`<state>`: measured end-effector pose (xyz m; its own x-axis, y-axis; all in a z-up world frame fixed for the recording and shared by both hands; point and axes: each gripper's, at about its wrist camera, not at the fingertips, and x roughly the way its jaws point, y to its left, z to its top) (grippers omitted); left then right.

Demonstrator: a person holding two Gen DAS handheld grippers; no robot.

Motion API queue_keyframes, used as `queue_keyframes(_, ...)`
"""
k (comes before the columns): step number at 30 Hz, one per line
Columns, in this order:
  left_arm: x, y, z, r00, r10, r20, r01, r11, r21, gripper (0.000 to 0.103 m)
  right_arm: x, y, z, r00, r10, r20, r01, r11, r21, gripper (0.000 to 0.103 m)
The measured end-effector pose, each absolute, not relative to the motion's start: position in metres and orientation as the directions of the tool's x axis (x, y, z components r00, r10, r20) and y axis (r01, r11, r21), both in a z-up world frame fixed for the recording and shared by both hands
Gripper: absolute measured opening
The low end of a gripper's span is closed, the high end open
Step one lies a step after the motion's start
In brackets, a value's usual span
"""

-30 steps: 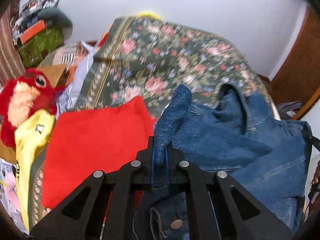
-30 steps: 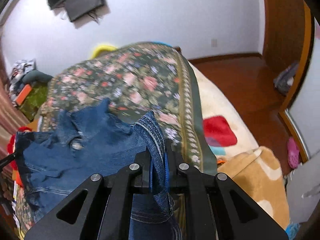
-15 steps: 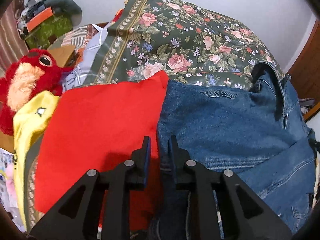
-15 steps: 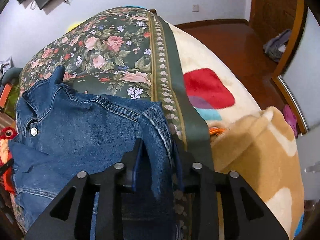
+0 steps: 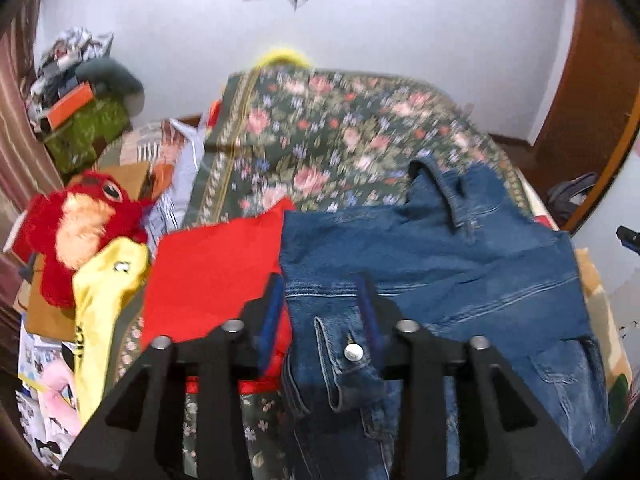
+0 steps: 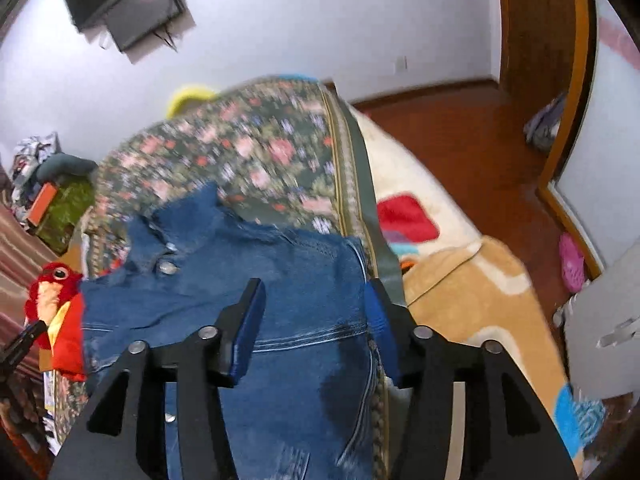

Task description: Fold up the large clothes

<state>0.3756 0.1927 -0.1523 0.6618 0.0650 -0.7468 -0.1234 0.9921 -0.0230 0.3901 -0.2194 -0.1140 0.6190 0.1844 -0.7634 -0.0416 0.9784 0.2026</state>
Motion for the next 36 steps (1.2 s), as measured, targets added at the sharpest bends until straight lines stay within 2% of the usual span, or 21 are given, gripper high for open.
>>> queue_keyframes(2,0.359,0.187,-0.137,0.688,0.066,-0.723,-0.112,0.994,-0.016,0.05,0.374,-0.211,-0.097,0.637,0.173,-0.751,-0.083,0.984,0.156,0.053)
queue_keyframes(5,0.334,0.181,-0.12,0.718,0.052,-0.694,-0.095,0.995,-0.023,0.06,0.354,-0.199,-0.08,0.669,0.159,-0.726,-0.137,0.987,0.089,0.065)
queue_keyframes(7,0.317,0.177,-0.113,0.734,0.045,-0.678,-0.087,0.996,-0.029,0.068,0.331,-0.19,-0.068,0.698,0.15,-0.701,-0.18,0.983,0.031,0.078)
queue_keyframes(9,0.301,0.172,-0.109,0.745,0.043,-0.665,-0.082,0.996,-0.028,0.073,0.314,-0.185,-0.063,0.715,0.155,-0.681,-0.21,0.978,0.002,0.083)
queue_keyframes(13,0.271,0.167,-0.11,0.756,0.044,-0.653,-0.086,0.996,-0.032,0.087,0.289,-0.181,-0.064,0.705,0.173,-0.688,-0.248,0.969,-0.011,0.084)
queue_keyframes(15,0.258,0.166,-0.116,0.749,0.041,-0.661,-0.087,0.995,-0.038,0.09,0.281,-0.18,-0.068,0.692,0.174,-0.701,-0.255,0.967,-0.012,0.085)
queue_keyframes(26,0.214,0.181,-0.195,0.607,-0.04,-0.794,-0.138,0.978,-0.155,0.09,0.231,-0.187,-0.115,0.586,0.149,-0.797,-0.278,0.96,-0.025,0.085)
queue_keyframes(33,0.191,0.202,-0.269,0.444,-0.086,-0.892,-0.262,0.939,-0.222,0.09,0.218,-0.206,-0.173,0.436,0.169,-0.884,-0.208,0.975,0.083,0.085)
queue_keyframes(36,0.181,0.207,-0.3,0.379,-0.181,-0.908,-0.301,0.903,-0.306,0.09,0.215,-0.214,-0.192,0.38,0.204,-0.902,-0.162,0.975,0.152,0.085)
